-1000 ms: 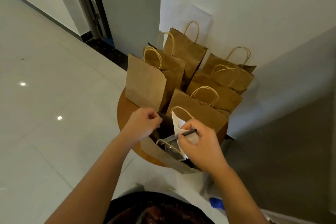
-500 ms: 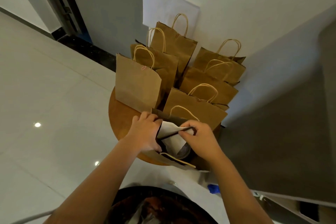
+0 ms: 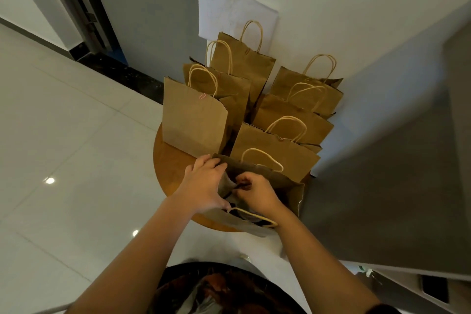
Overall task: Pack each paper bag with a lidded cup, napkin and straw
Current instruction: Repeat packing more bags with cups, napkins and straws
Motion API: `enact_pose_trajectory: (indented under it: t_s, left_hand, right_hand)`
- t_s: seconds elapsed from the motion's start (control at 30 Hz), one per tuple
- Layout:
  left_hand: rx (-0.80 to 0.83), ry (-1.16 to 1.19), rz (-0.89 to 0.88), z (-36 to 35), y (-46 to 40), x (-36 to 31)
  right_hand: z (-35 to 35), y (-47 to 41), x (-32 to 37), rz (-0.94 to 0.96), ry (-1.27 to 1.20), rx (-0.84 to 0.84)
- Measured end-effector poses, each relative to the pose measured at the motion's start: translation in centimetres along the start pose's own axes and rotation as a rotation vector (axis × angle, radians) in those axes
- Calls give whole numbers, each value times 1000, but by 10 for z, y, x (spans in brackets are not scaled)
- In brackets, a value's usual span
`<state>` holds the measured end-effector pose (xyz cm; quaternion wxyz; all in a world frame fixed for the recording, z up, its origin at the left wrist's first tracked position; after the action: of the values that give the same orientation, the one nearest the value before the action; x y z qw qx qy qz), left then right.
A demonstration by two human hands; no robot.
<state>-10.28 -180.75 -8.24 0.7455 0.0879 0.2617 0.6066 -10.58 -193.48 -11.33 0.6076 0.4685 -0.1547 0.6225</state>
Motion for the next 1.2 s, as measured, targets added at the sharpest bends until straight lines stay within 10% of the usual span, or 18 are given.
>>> enact_pose_trajectory:
  t_s: [0.83, 1.2]
  left_hand:
    - [-166, -87, -790, 63, 154, -331]
    - [-312, -1, -553, 41, 117, -516]
  right_hand:
    - [218, 339, -9, -121, 142, -680]
    - [372, 389, -99, -134, 260, -778]
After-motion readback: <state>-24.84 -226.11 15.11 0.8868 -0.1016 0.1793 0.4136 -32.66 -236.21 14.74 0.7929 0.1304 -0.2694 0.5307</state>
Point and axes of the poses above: each hand's wrist, its own y-axis away from the middle knuckle, its own z-axis out of the back of the hand, x = y × z, the point moved 6 cm from there along -y, towards the middle knuckle, and after that the axes turned 6 degrees about z, right-handed, at the moved point
